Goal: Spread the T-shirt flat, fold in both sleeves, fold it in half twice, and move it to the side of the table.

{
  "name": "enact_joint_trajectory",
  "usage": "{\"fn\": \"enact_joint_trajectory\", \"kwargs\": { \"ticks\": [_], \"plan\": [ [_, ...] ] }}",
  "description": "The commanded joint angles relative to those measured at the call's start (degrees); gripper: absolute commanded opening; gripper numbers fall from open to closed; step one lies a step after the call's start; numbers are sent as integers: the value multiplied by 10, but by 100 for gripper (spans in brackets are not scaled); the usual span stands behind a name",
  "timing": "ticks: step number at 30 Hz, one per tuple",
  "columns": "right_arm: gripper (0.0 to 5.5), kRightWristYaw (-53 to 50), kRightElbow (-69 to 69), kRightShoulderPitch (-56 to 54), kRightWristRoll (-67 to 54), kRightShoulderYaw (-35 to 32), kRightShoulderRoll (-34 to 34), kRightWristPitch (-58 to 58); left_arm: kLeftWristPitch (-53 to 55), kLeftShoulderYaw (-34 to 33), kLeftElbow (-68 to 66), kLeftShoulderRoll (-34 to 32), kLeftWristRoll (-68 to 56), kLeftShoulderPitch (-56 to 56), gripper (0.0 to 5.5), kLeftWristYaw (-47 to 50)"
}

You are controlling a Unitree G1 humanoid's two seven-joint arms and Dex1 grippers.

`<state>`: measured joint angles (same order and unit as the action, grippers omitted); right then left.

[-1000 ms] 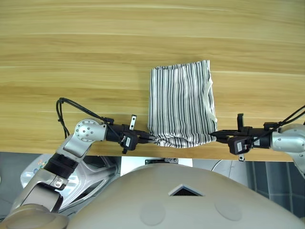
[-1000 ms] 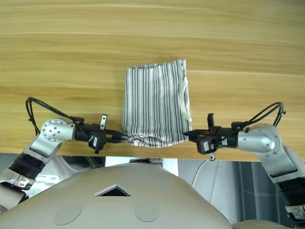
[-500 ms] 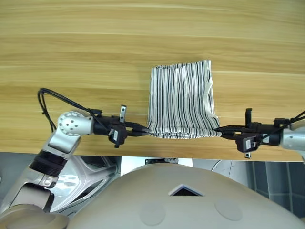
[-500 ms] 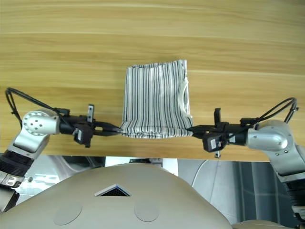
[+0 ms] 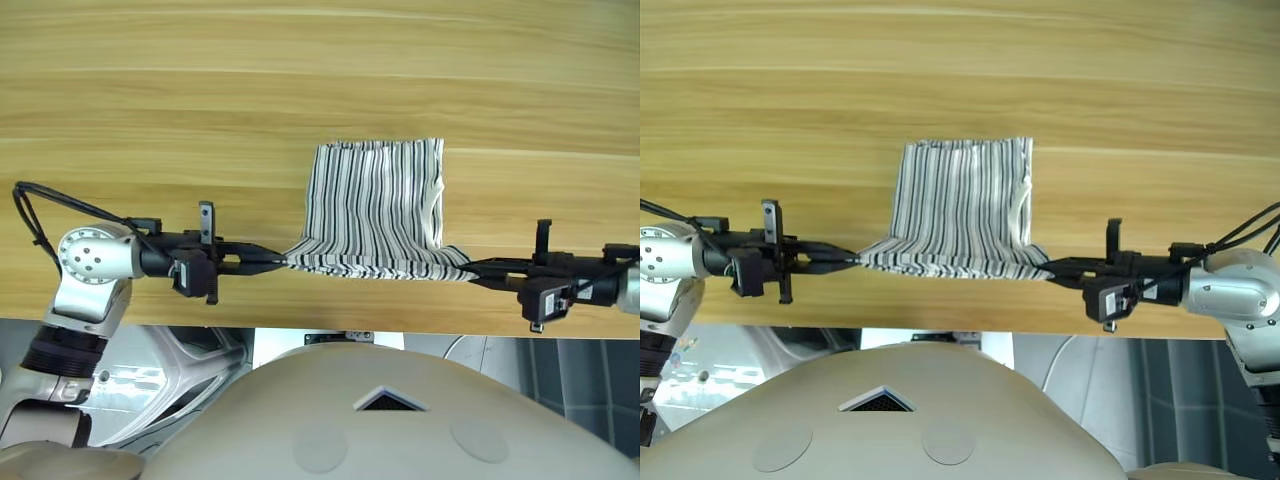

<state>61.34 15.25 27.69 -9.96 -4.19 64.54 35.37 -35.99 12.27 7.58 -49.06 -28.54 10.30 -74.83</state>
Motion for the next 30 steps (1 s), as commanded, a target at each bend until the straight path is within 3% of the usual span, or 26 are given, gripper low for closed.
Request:
{"fn": "enact_joint_trajectory", "kwargs": {
  "ticks": [1, 16, 30],
  "plan": [
    [11, 7, 14, 0, -3, -15, 7, -9, 14, -18, 8, 3, -13, -3, 0, -6],
    [11, -79, -5, -151, 56, 34, -94, -138, 111, -23, -138, 169, 123, -166, 0, 169],
    [11, -171, -146, -296, 220, 131, -198, -234, 70, 10, -372, 263, 279, -246, 0, 277]
  ]
}}
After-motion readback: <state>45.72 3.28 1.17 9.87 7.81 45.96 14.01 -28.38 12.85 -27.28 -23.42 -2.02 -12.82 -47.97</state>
